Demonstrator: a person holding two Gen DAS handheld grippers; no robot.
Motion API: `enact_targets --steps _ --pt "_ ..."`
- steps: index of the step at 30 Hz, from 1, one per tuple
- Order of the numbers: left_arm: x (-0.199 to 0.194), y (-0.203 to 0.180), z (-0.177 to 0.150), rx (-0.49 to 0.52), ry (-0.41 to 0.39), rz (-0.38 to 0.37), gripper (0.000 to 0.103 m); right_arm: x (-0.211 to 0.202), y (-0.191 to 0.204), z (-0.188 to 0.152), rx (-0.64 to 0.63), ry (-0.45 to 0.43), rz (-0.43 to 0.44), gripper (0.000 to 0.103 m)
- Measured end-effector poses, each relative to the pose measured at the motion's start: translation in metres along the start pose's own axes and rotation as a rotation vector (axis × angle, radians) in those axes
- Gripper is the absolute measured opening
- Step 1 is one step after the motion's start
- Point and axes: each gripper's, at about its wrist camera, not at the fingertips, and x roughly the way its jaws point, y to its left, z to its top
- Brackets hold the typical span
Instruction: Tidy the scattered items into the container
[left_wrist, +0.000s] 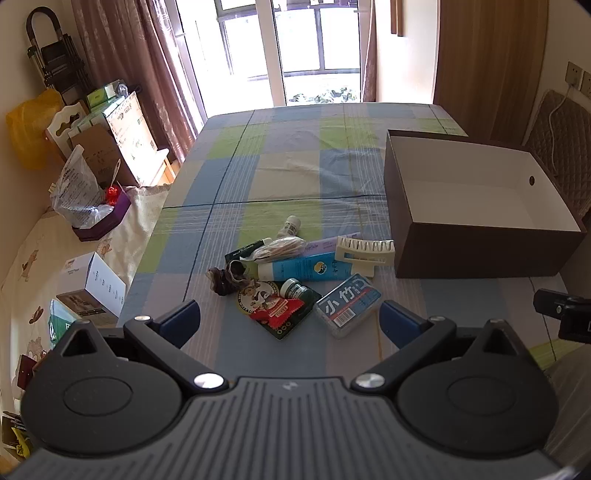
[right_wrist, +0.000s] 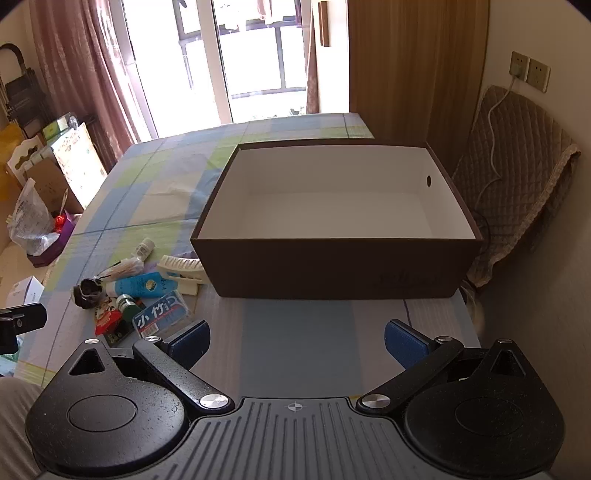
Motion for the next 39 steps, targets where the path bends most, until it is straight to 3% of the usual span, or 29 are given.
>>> enact_targets --steps 5,25,33,39 --pt "0.008 -0.024 0.007 -0.011 0.016 0.013 0.102 0.003 0.001 -0.002 -0.002 0.006 -0.003 0.103" --pt "0.033 -0.019 0.008 -0.023 0.055 0.019 0.102 0.018 0.004 -0.005 -0.001 0.021 -0.011 0.103" --pt "0.043 -0.008 0.005 -0.021 0.052 0.015 0.102 0.022 0.009 -0.003 0.004 -0.065 0.086 0.103" --pt "0.052 0.014 0.002 -0.035 0.043 -0.006 0.102 0.041 0.024 0.000 -0.101 0.006 0.146 0.103"
